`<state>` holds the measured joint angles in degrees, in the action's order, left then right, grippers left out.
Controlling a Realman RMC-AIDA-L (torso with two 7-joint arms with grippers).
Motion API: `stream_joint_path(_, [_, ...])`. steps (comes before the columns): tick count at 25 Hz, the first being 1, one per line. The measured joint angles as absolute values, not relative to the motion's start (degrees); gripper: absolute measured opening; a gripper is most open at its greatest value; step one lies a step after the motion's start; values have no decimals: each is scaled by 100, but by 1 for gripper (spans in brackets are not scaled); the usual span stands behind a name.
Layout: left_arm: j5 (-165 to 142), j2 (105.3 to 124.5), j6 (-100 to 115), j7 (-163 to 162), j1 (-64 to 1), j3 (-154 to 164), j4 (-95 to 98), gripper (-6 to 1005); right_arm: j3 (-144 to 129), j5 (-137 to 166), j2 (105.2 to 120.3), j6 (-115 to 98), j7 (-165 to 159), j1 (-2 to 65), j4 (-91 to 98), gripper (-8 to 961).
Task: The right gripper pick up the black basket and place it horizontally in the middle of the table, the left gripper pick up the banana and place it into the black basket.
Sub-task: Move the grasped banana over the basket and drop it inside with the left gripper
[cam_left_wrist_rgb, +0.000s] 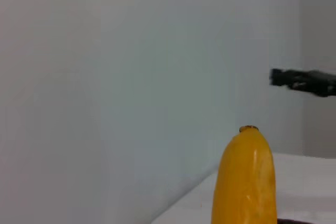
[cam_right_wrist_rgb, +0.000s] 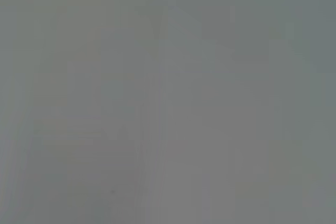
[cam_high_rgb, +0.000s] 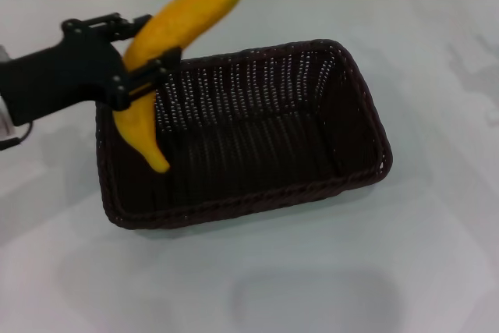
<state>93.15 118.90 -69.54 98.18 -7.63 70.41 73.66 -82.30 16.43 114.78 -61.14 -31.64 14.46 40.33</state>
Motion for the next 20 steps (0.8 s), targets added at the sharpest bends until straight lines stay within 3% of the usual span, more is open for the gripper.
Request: stream_joint_path(20, [9537, 11913, -7205, 10079, -996, 6958, 6716, 576, -8364, 1652, 11478, -6179, -3164, 1441, 4066, 508])
